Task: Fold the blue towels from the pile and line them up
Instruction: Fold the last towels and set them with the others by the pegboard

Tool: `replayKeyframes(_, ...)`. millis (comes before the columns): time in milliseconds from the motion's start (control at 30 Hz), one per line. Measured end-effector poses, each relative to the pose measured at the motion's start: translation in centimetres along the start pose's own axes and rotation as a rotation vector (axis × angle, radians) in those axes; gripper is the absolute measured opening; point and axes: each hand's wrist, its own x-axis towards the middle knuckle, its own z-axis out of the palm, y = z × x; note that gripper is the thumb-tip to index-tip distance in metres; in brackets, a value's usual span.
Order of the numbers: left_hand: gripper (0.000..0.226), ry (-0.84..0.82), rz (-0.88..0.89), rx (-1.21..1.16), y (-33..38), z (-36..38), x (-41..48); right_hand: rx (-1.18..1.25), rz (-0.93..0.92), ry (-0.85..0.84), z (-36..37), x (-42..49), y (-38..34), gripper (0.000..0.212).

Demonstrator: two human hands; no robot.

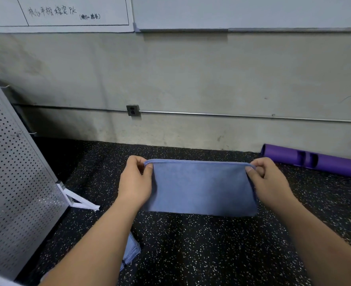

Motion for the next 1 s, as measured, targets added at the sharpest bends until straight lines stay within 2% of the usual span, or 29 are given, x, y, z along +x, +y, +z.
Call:
replayKeyframes(133,0.013,0.008,0.010,-0.085,0.6,0.7,-0.5,0.138,0.014,-0.006,0.7,-0.2,0.1,0.005)
replayKeyframes(267,0.011,0.070,0.030,-0.107,1.4,1.1,-1.0,0.246,0.006,0.112,1.5,-0.5,-0.4,0.002)
replayKeyframes(500,0.007,0.248,0.094,-0.134,3.0,1.0,-2.2,0.130,-0.107,0.264,1.7,-1.5,-2.4,0.005)
replayKeyframes(633,0.005,0.275,0.093,-0.131,3.2,0.9,-2.0,0.188,-0.110,0.368,1.4,-1.3,-2.5,0.009)
replayKeyframes(767,0.007,0.251,0.064,-0.129,2.6,1.0,-1.9,0.434,0.095,0.208,2.2,-0.7,-1.5,0.013)
replayKeyframes(833,0.013,0.252,0.036,-0.098,2.2,0.9,-1.7,0.412,0.174,0.134,2.4,-0.5,-0.9,0.023)
replayKeyframes(1000,0.022,0.198,0.062,0.010,2.3,0.9,-2.0,0.064,0.040,0.201,2.1,-1.1,-1.0,0.021)
